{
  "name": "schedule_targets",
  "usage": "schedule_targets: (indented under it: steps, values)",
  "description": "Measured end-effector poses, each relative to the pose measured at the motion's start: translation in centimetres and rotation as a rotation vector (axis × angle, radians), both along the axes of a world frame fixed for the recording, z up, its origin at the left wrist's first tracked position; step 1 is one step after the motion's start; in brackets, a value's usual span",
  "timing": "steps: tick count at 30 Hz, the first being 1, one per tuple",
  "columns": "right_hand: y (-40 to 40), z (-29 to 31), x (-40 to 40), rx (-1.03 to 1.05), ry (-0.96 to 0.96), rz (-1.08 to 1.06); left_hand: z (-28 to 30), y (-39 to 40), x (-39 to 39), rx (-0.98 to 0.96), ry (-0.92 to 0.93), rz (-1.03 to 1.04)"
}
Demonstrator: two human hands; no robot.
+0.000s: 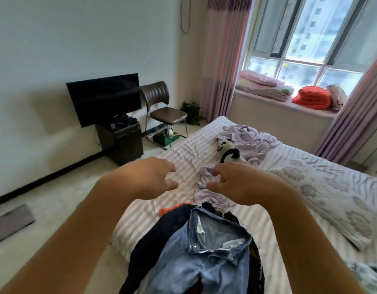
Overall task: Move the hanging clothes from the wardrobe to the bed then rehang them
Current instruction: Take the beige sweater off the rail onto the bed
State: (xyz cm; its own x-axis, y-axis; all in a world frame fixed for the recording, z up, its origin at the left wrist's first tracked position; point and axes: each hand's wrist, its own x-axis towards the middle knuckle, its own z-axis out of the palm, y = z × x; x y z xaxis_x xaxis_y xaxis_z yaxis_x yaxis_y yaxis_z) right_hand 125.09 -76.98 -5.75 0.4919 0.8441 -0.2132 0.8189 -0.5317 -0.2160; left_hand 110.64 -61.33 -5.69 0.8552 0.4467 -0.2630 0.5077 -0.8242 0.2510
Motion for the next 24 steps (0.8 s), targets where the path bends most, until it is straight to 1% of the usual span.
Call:
schedule_targets:
  steps: [3, 6, 11, 18, 21, 24]
  values:
    - [1.0, 1.1, -4.9, -0.058, -0.034, 0.124, 1.2, -0.8, -6.1, 0.014, 0.026, 0.086]
    - [2.8, 2.5, -10.8, -0.06, -0.038, 0.271, 2.3, -1.1, -13.2, 0.056, 0.042, 0.195]
    - [5.8, 4.7, -22.1, -0.065, -0.082, 0.516, 4.0, -1.9, -26.9, 0.096, 0.03, 0.443]
    - [9.3, 6.6, -42.2, -0.004, -0.142, 0.79, 5.7, -4.9, -50.8, 0.111, 0.091, 0.803]
    - [10.5, 6.7, -52.1, 0.014, -0.199, 0.899, 6.0, -6.9, -61.5, 0.115, 0.058, 0.933]
    - [11.0, 6.9, -61.7, 0.081, -0.224, 1.038, 5.9, -9.6, -71.0, 0.108, 0.005, 1.053]
